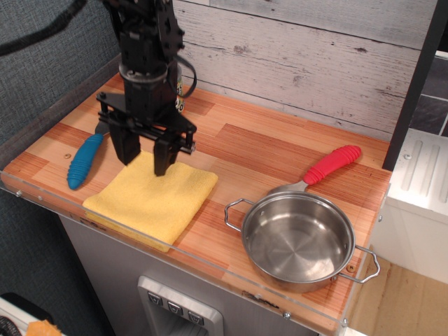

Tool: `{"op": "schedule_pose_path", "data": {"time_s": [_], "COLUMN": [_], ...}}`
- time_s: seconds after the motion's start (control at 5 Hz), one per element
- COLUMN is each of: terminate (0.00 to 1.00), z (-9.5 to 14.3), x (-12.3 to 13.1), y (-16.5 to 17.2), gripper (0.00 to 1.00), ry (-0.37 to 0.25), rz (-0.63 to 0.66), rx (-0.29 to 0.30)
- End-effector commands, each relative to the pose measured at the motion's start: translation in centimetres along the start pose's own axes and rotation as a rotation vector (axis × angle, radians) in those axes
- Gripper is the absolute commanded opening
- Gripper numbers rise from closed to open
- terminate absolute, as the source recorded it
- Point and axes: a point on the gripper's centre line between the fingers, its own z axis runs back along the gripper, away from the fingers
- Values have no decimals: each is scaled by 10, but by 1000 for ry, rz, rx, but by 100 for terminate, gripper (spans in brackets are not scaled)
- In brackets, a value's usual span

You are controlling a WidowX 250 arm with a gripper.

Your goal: Put the towel front and center on counter

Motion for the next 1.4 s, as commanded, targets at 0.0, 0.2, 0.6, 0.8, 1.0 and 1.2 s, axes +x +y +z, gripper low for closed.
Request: {"op": "schedule_pose_path", "data": {"time_s": [0.0,0.2,0.6,0.8,1.0,1.2], "terminate": [0,0,0,0,0,0], "z": [39,54,76,85,97,107], "x": [9,18,47,58,68,79], "y": [4,2,10,18,25,31], "gripper": [100,100,100,100,100,100], "ry": [-42,18,46,9,-44,-79], "rz": [35,63,199,194,193,208], "rx": [3,10,88,74,92,92]}}
